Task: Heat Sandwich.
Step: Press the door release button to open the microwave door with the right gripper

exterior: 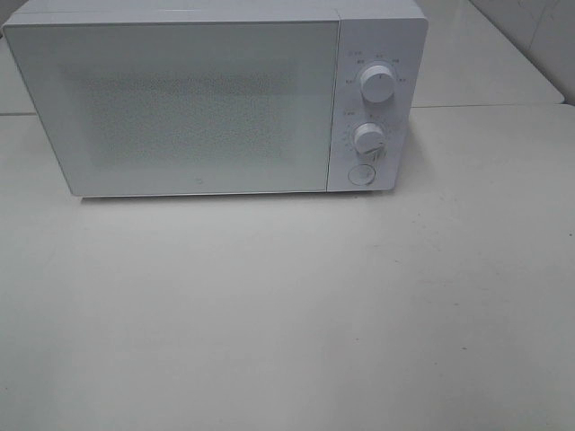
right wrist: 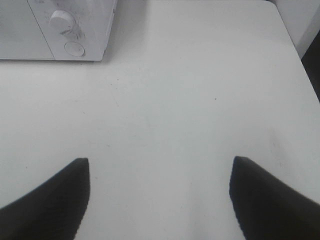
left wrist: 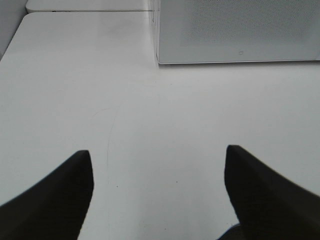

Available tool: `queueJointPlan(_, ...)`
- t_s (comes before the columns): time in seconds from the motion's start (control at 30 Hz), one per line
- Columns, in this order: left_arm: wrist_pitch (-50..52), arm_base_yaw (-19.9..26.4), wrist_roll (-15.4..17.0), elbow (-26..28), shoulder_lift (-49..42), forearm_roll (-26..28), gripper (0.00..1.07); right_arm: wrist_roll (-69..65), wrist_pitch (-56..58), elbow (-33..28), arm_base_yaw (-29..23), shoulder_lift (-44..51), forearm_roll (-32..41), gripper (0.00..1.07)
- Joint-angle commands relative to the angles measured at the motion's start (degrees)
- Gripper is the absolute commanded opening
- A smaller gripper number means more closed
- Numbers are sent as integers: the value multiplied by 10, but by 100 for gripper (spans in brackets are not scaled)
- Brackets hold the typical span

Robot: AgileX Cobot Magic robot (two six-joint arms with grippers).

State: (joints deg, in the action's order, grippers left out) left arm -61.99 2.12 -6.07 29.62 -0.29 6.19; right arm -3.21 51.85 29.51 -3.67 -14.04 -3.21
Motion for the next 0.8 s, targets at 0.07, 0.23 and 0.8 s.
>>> queueJointPlan(0.07,6,2,3,0,-9,4,70,-8,53,-12,2,38,-11,75)
queueJointPlan(0.23,6,2,3,0,-9,4,70,-10,54,-10,2,106,-9,75)
queueJointPlan(0.8,6,2,3,0,-3,2,70,-3,54,-11,1,159,-6,75)
